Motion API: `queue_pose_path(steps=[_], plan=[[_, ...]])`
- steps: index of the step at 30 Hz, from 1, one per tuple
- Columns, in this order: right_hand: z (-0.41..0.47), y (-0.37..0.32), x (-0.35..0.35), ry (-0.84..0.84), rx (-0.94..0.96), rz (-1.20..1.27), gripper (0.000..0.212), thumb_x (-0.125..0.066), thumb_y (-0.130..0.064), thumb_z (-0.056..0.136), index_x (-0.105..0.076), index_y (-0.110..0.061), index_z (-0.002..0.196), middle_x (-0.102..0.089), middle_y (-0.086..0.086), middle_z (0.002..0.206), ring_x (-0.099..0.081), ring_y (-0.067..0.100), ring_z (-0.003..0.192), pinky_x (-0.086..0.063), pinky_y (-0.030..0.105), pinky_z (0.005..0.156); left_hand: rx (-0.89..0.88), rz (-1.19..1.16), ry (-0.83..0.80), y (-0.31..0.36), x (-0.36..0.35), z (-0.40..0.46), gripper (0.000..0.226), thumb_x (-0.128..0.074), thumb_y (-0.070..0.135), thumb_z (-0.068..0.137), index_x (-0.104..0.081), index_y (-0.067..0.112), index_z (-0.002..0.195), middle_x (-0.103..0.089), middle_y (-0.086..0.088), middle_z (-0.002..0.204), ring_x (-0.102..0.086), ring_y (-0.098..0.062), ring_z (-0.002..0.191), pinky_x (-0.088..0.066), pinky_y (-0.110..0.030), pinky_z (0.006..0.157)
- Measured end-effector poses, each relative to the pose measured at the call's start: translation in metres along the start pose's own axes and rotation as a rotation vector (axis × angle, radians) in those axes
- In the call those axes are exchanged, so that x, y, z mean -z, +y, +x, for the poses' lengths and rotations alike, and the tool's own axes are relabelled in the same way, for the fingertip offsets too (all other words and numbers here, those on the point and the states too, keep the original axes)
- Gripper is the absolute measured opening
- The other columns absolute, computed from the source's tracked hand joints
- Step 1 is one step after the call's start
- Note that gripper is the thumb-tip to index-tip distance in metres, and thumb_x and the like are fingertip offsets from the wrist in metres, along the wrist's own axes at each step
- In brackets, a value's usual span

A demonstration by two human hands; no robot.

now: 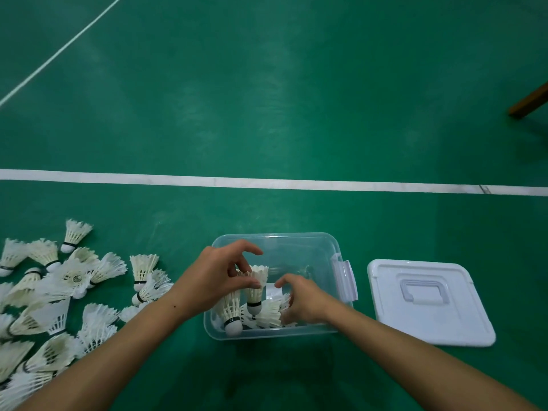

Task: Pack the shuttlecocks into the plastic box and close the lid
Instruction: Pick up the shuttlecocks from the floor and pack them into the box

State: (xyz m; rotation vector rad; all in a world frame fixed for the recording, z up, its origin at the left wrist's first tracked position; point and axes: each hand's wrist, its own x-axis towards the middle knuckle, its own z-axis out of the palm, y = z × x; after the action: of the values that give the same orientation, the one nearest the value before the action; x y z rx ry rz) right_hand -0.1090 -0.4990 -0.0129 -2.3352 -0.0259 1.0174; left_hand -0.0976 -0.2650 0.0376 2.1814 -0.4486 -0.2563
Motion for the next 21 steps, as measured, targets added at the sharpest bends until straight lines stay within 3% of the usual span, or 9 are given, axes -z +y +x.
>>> queue_pose_path(steps=[3,5,7,10,14,18,21], plan=[[-0.016,-0.001,0.022,0.044,0.019,-0.074,0.086,-0.089,-0.019,0.081,-0.040,-0.022,0.152,-0.065,0.004,0.118,-0.070,0.022,0.098,-0.062,0.035,0.083,0.013,-0.008,-0.062,0.002,-0.002,0.006,0.050,-0.091,0.029,0.077,-0.068,0.032,0.121,-0.073,0.012,0.080,-0.057,-0.002,0.059,-0.044,-0.012,0.061],[-0.028,-0.002,0.040,0.169,0.106,-0.067,0.078,-0.089,-0.023,0.081,-0.049,-0.023,0.147,-0.068,0.001,0.125,-0.068,0.016,0.104,-0.060,0.036,0.093,0.002,-0.002,-0.094,0.004,-0.003,0.012,0.050,-0.091,0.029,0.077,-0.068,0.031,0.121,-0.073,0.013,0.080,-0.056,-0.002,0.057,-0.042,-0.012,0.060],[-0.041,-0.008,0.053,0.276,0.256,0.053,0.068,-0.090,-0.023,0.080,-0.057,-0.026,0.139,-0.067,-0.010,0.128,-0.065,0.005,0.111,-0.057,0.031,0.099,-0.034,0.020,-0.121,0.007,-0.003,0.021,0.051,-0.091,0.032,0.077,-0.068,0.029,0.122,-0.074,0.015,0.080,-0.054,-0.003,0.057,-0.043,-0.014,0.059],[-0.048,-0.015,0.056,0.300,0.394,0.157,0.065,-0.089,-0.021,0.080,-0.058,-0.030,0.136,-0.068,-0.019,0.125,-0.062,-0.001,0.120,-0.052,0.023,0.104,-0.063,0.021,-0.148,0.011,-0.001,0.035,0.050,-0.092,0.035,0.076,-0.067,0.028,0.119,-0.075,0.016,0.080,-0.054,-0.004,0.057,-0.046,-0.019,0.060],[-0.044,-0.014,0.054,0.364,0.419,0.147,0.056,-0.086,-0.019,0.084,-0.061,-0.031,0.132,-0.075,-0.017,0.102,-0.067,0.000,0.105,-0.053,0.025,0.101,-0.070,-0.082,-0.159,0.012,-0.001,0.045,0.048,-0.093,0.025,0.075,-0.066,0.023,0.114,-0.077,0.013,0.084,-0.051,-0.004,0.054,-0.045,-0.017,0.058],[-0.046,-0.003,0.059,0.420,0.388,0.009,0.042,-0.083,-0.028,0.088,-0.065,-0.034,0.126,-0.073,-0.020,0.095,-0.067,-0.001,0.097,-0.057,0.034,0.092,-0.082,-0.064,-0.093,0.006,-0.012,0.046,0.058,-0.093,0.027,0.073,-0.065,0.028,0.124,-0.073,0.013,0.110,-0.048,-0.006,0.048,-0.044,-0.014,0.053],[-0.054,0.011,0.062,0.501,0.287,-0.169,0.042,-0.077,-0.034,0.091,-0.057,-0.038,0.128,-0.066,-0.025,0.091,-0.063,0.005,0.099,-0.054,0.040,0.088,-0.030,-0.016,-0.141,-0.004,-0.023,0.050,0.056,-0.094,0.030,0.073,-0.068,0.028,0.122,-0.070,0.013,0.118,-0.056,0.009,0.063,-0.045,-0.008,0.061]])
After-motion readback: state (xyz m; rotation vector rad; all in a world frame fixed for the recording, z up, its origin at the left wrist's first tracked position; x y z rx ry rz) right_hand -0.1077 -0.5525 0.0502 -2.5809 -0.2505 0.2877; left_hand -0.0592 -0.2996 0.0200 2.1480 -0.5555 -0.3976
